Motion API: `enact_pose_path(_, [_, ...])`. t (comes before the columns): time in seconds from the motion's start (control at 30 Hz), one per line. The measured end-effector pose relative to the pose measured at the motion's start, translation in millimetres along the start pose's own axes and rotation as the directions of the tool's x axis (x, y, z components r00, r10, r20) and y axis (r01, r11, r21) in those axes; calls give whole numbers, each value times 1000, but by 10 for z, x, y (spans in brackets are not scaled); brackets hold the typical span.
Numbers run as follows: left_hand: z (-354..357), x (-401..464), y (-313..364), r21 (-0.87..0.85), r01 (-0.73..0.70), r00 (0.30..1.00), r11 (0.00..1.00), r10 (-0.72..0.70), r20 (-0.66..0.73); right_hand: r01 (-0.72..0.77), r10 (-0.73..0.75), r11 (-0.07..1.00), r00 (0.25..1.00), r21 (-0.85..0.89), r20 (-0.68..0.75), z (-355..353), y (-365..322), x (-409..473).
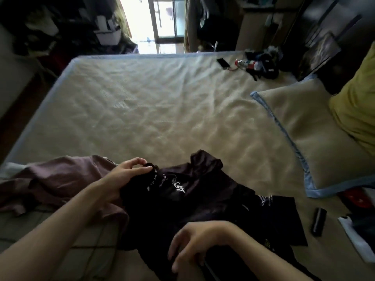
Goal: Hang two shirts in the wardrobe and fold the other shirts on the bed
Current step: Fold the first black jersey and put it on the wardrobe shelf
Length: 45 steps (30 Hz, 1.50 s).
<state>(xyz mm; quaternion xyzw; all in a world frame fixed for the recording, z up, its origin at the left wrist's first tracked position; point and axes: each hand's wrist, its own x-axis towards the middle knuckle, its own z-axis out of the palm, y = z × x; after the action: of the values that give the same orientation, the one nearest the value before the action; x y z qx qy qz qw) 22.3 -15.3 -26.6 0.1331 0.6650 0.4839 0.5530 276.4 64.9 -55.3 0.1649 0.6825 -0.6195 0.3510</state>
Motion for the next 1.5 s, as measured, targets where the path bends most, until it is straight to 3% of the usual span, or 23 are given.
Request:
enact_pose_path(0.07, [-82,-429,428,70,7,993,997,-16,121,121,-94,983,979,142,-183,-225,-287,-193])
enact_pose_path(0.13, [-91,-877,833,164,-1,960,986,-45,276,346,-228,926,834,154,-502,-447,-666,-361])
enact_pose_path(0.2, [-21,-1336,1212,309,-52,916,950,-77,393,509,-398,860,701,25,-592,-556,-1224,-563])
enact_pose_path(0.27, [70,-1761,1567,443,-140,896,886,-77,437,589,-544,806,704,-53,-456,-504,-1835,-779])
enact_pose_path(0.33, [151,-2185,1911,546,-230,903,806,-32,428,597,-580,802,782,8,-228,-366,-2345,-967])
enact_pose_path(0.43, [140,-2762,2307,645,-267,953,717,97,286,575,-580,803,814,159,-18,-158,-2781,-1237])
enact_pose_path(0.5, [89,-3099,2484,696,-264,965,668,175,198,585,-589,806,808,87,19,-66,-2964,-1387])
enact_pose_path(0.73, [-83,-3916,2816,877,-94,993,470,108,49,563,-633,743,766,-361,-109,222,-3439,-1790])
enact_pose_path(0.83, [-164,-4116,2865,938,-48,996,344,92,17,540,-726,644,655,-542,-211,347,-3580,-1778])
enact_pose_path(0.9, [-241,-4211,2877,946,-77,989,315,146,32,498,-740,598,645,-628,-192,455,-3682,-1809])
enact_pose_path(1.0, [-385,-4329,2919,944,-163,954,285,289,78,500,-679,653,719,-569,-148,607,-3807,-1899])
enact_pose_path(1.17, [-711,-4623,2972,949,-195,920,249,381,89,574,-638,754,756,-318,-146,768,-4024,-1932])
enact_pose_path(1.3, [-1085,-4804,2942,960,-163,903,227,426,52,452,-629,735,733,-505,-259,713,-4151,-1958])
enact_pose_path(1.4, [-1355,-4890,2878,957,-145,890,249,456,16,428,-635,749,682,-506,-363,712,-4154,-1976])
enact_pose_path(1.5, [-1470,-4916,2829,959,-132,948,249,315,49,483,-669,739,608,-469,-428,777,-4243,-1989])
